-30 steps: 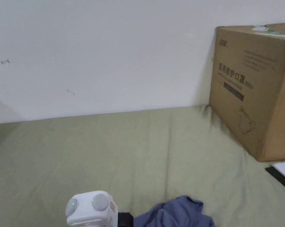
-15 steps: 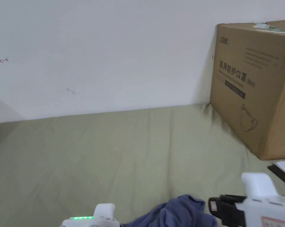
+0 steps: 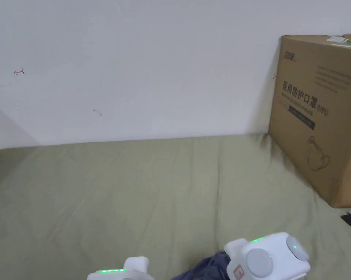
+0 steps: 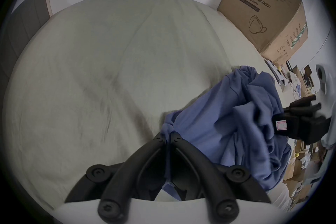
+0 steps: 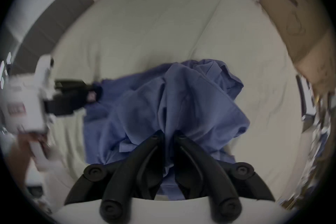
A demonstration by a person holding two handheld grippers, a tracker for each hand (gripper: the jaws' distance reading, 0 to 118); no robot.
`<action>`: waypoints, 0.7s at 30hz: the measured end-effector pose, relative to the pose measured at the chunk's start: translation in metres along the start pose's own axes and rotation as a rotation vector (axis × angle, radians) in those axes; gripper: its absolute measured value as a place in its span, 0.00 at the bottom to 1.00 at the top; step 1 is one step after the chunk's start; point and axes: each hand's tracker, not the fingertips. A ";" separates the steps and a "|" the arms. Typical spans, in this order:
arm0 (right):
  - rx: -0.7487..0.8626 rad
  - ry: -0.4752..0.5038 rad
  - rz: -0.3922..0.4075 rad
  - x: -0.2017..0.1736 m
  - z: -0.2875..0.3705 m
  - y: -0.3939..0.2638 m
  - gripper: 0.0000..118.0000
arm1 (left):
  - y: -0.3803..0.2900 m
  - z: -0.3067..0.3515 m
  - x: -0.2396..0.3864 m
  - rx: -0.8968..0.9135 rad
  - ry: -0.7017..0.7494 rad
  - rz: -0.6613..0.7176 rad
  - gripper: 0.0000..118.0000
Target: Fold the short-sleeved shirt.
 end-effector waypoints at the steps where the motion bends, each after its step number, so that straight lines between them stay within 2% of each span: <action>1: 0.041 0.022 -0.011 0.004 0.007 -0.008 0.08 | 0.001 0.002 -0.001 -0.002 -0.003 0.002 0.01; 3: 0.136 0.121 -0.091 0.023 0.032 -0.028 0.08 | 0.000 0.013 -0.005 0.011 -0.018 0.016 0.01; 6: 0.241 0.141 -0.190 0.055 0.084 -0.059 0.08 | -0.004 0.038 -0.009 0.039 -0.014 0.010 0.01; 11: 0.402 0.038 -0.213 0.091 0.172 -0.109 0.08 | -0.014 0.094 -0.026 0.131 0.026 -0.006 0.01; 15: 0.500 0.000 -0.245 0.103 0.228 -0.136 0.08 | -0.018 0.157 -0.038 0.258 -0.020 0.016 0.01; 19: 0.591 -0.044 -0.181 0.093 0.268 -0.146 0.08 | -0.017 0.224 -0.038 0.346 -0.156 0.071 0.01; 21: 0.640 -0.065 -0.174 0.091 0.285 -0.147 0.08 | -0.014 0.255 -0.030 0.403 -0.160 0.058 0.01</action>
